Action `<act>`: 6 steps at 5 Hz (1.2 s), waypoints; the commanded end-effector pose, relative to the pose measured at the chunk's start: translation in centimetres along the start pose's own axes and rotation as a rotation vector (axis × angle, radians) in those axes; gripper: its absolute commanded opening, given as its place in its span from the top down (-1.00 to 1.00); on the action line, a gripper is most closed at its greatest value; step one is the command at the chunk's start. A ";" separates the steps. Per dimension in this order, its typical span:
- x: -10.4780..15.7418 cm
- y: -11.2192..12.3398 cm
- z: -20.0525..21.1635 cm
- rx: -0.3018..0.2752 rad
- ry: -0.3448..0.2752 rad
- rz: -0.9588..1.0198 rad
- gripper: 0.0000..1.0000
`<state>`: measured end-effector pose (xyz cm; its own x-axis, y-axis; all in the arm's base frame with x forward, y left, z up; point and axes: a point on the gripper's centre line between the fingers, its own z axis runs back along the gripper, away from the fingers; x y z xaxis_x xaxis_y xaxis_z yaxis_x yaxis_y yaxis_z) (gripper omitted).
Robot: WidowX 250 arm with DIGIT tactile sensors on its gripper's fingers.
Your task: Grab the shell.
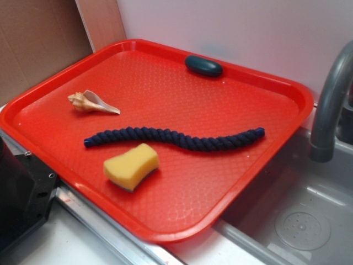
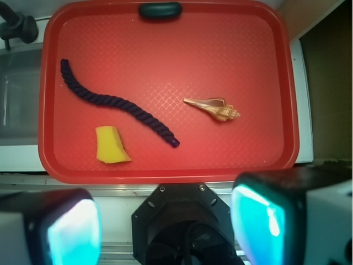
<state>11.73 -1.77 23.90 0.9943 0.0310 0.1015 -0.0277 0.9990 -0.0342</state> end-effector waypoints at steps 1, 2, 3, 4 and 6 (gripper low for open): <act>0.0 0.0 0.0 0.000 0.000 0.000 -1.00; 1.9 5.1 -5.0 -0.050 0.021 -0.180 -1.00; 3.7 7.8 -10.1 -0.126 -0.062 -0.427 -1.00; 4.4 8.8 -13.8 -0.122 -0.057 -0.528 -1.00; 6.2 8.5 -18.6 -0.096 -0.097 -0.654 -1.00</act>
<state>18.47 6.82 5.01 0.8101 -0.5503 0.2023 0.5702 0.8198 -0.0532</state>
